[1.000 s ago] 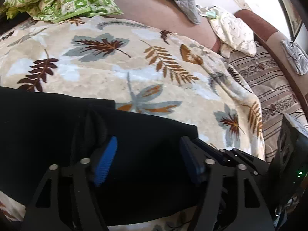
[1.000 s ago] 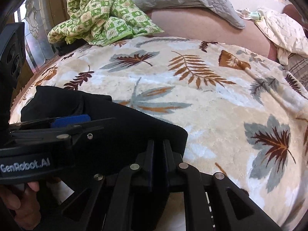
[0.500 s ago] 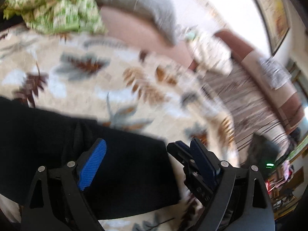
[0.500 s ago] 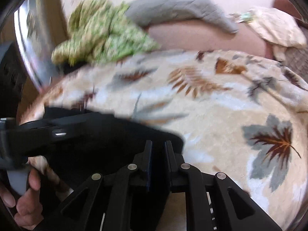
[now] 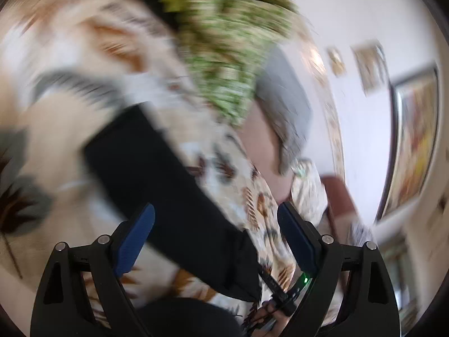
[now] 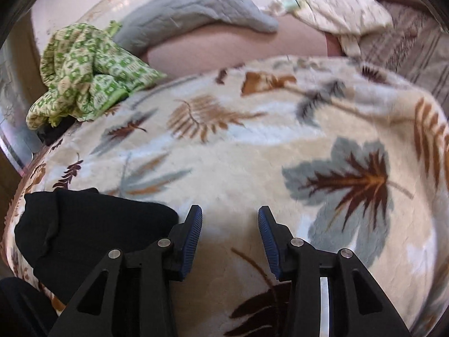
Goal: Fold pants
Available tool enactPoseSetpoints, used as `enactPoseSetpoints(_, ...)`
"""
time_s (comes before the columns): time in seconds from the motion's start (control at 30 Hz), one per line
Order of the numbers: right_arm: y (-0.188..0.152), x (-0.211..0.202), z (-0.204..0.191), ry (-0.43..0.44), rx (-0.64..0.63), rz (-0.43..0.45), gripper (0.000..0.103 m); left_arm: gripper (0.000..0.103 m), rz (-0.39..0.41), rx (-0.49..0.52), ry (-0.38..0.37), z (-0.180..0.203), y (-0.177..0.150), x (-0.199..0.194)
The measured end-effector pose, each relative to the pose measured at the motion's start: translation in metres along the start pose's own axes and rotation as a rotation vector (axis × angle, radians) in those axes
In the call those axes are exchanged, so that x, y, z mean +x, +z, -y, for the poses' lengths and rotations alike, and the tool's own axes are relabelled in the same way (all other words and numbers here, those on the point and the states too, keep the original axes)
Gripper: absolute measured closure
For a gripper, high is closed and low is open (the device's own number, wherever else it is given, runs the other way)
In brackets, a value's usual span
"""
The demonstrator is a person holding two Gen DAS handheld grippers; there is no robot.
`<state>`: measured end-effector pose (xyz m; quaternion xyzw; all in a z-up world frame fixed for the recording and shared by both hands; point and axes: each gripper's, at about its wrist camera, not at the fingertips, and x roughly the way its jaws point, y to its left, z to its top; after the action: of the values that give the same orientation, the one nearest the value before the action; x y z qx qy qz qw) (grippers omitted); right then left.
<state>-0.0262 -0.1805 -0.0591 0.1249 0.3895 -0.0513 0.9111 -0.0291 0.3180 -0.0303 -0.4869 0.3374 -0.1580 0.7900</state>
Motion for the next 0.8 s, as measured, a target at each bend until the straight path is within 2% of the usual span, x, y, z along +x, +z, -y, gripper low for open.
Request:
enactPoseSetpoints(0.07,-0.002,0.002,0.001,0.000,0.002,0.003,0.060,0.014,0.010,-0.073,-0.032,-0.028,0.001,0.005)
enactPoseSetpoints(0.2,-0.005,0.003,-0.005,-0.018,-0.044,0.012,0.056,0.014,0.027,-0.098,-0.046,-0.050,0.001,0.020)
enactPoseSetpoints(0.33,-0.004,0.004,-0.007,-0.021,-0.053,0.013,0.055,0.014,0.028,-0.068,-0.050,-0.044,0.001,0.021)
enactPoseSetpoints(0.4,-0.005,0.003,-0.007,-0.020,-0.052,0.015,0.055,0.014,-0.029,-0.150,-0.069,-0.046,-0.007,0.020)
enactPoseSetpoints(0.43,-0.004,0.003,-0.007,-0.019,-0.051,0.017,0.055,0.014,-0.052,-0.162,-0.063,-0.047,-0.009,0.020)
enactPoseSetpoints(0.47,-0.005,0.003,-0.007,-0.018,-0.050,0.018,0.055,0.014,-0.074,-0.158,-0.028,-0.044,-0.011,0.024)
enactPoseSetpoints(0.6,-0.005,0.003,-0.007,-0.017,-0.057,0.017,0.055,0.013,-0.025,-0.174,0.019,-0.041,0.001,0.037)
enactPoseSetpoints(0.7,-0.005,0.002,-0.005,-0.004,-0.046,0.017,0.055,0.014,0.008,-0.205,-0.009,-0.038,0.004,0.039)
enactPoseSetpoints(0.73,-0.004,0.002,-0.004,-0.002,-0.043,0.017,0.055,0.021,0.016,-0.215,-0.033,-0.037,0.003,0.039)
enactPoseSetpoints(0.77,-0.004,0.002,-0.005,-0.003,-0.043,0.017,0.055,0.035,0.023,-0.219,-0.041,-0.035,0.002,0.037)
enactPoseSetpoints(0.8,-0.005,0.003,-0.005,-0.005,-0.046,0.016,0.055,0.043,0.033,-0.213,-0.035,-0.035,-0.001,0.034)
